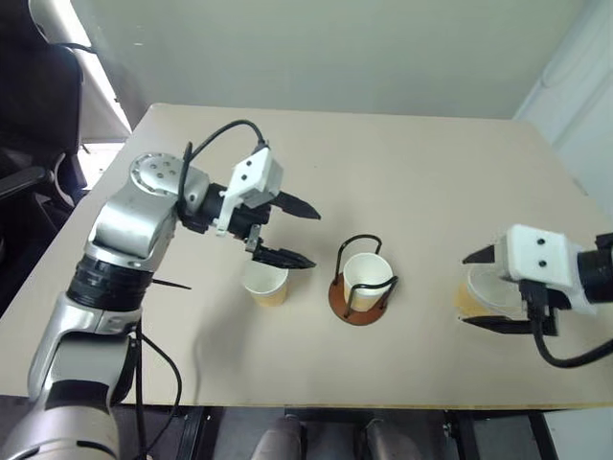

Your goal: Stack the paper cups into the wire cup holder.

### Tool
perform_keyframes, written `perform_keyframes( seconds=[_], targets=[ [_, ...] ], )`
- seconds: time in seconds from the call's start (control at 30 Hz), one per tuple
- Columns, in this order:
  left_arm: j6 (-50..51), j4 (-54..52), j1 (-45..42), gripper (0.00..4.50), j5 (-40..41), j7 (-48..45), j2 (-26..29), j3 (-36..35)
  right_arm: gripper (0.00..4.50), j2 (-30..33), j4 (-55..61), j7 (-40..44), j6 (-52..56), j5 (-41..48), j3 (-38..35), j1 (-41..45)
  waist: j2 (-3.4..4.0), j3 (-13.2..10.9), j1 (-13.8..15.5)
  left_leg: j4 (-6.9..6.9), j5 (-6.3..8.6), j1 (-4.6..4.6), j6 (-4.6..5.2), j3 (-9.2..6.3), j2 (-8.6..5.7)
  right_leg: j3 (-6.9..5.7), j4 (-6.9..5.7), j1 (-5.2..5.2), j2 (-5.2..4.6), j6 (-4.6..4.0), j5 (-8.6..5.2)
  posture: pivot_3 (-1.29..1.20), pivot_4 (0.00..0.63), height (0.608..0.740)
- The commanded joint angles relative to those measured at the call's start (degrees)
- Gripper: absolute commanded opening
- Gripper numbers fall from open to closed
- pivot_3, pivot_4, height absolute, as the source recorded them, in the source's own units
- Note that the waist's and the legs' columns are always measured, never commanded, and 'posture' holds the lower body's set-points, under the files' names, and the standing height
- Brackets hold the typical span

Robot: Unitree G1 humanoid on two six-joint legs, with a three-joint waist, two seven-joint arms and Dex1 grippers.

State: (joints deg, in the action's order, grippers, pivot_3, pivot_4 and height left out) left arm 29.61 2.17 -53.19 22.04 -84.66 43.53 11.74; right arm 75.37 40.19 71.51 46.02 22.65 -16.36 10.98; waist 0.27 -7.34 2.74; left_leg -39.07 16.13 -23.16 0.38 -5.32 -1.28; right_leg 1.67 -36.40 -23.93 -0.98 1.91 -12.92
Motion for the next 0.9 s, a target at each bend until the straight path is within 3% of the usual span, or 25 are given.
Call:
perform_keyframes(
  seconds=[0.03,0.5,0.87,0.9],
  targets=[
    [-1.7,0.4,-2.0,4.5,-0.3,-0.7,-0.7,-0.2,4.43,1.2,-0.3,-0.8,-3.1,-3.1,-3.5,-2.9,0.0,0.0,0.0,-0.04,0.0,0.01,0.0,0.0,0.0,0.0,-0.06,0.0,0.0,0.0,0.0,0.0,0.15,0.74],
    [-0.7,-1.1,-2.1,4.5,-0.1,-1.2,-0.6,-0.5,4.43,0.6,-8.3,-3.4,-12.7,-9.2,5.0,-7.7,-0.01,0.0,-0.2,-0.15,0.0,0.05,0.08,0.01,-0.01,0.0,-0.21,0.01,0.0,0.03,0.01,0.0,0.15,0.74],
    [0.2,-2.2,-1.6,4.5,0.1,-0.4,0.4,-1.0,4.43,-1.1,-18.1,-4.1,-19.1,-14.4,15.0,-2.3,-0.01,0.0,-0.3,-0.18,0.0,0.06,0.1,0.02,0.0,0.0,-0.29,0.01,0.0,0.03,0.01,0.0,0.15,0.74],
    [0.2,-2.2,-1.5,4.5,0.1,-0.3,0.5,-1.0,4.27,-1.3,-18.6,-4.1,-19.4,-14.8,15.7,-1.9,-0.01,0.0,-0.3,-0.18,0.0,0.06,0.1,0.02,0.0,0.0,-0.29,0.01,0.0,0.03,0.01,0.0,0.15,0.74]
  ],
)
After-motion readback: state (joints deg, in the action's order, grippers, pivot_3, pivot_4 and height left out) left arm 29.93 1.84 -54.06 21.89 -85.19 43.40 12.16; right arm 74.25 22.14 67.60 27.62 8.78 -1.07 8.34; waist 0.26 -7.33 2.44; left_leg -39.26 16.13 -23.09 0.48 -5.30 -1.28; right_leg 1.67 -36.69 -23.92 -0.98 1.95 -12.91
